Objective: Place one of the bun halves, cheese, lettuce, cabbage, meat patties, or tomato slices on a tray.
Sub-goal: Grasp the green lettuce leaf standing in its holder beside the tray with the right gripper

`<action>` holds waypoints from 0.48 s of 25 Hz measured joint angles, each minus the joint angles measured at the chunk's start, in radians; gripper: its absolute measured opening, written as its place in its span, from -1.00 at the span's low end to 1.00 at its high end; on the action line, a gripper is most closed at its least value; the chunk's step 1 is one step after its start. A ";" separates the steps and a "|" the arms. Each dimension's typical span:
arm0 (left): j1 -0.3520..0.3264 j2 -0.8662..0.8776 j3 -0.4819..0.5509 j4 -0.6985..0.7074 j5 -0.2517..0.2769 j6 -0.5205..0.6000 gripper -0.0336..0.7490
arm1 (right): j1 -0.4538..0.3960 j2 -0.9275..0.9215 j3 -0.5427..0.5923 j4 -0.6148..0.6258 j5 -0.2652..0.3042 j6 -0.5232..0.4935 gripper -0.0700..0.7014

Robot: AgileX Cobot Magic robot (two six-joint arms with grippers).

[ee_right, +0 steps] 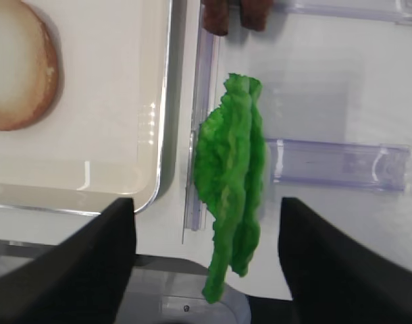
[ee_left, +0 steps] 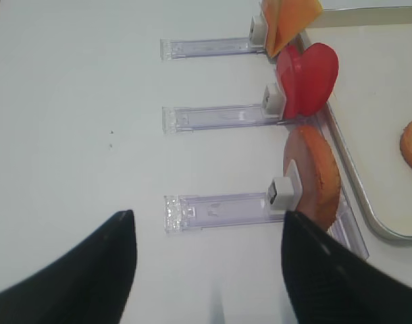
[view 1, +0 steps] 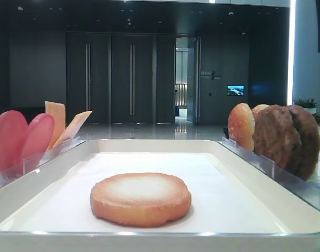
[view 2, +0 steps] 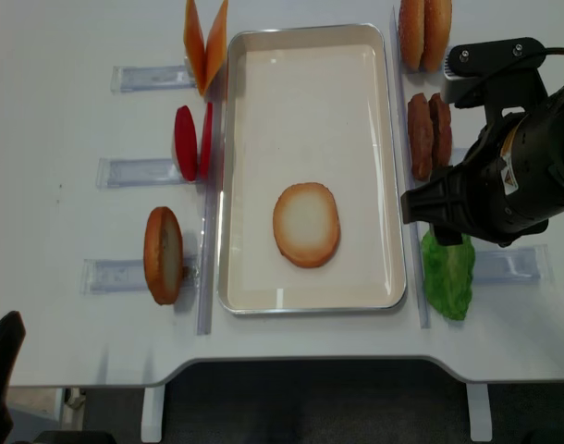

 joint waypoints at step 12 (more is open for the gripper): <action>0.000 0.000 0.000 0.000 0.000 0.000 0.41 | 0.000 0.000 0.000 -0.019 -0.049 0.001 0.17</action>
